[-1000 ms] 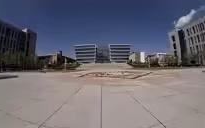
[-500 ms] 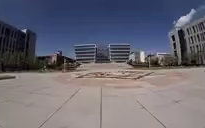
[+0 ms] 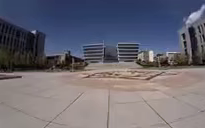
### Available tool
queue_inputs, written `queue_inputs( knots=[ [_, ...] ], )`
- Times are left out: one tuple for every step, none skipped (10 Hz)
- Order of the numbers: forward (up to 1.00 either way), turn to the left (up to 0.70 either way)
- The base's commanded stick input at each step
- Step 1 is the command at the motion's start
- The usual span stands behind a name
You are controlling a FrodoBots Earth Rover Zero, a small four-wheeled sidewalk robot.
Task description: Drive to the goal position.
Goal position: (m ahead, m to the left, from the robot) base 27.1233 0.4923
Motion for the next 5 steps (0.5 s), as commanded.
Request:
queue_inputs(
  knots=[
    [0.70,0.01],
    [0.70,0.01],
    [0.70,0.01],
    [0.70,0.01],
    [0.70,0.01]
  ],
)
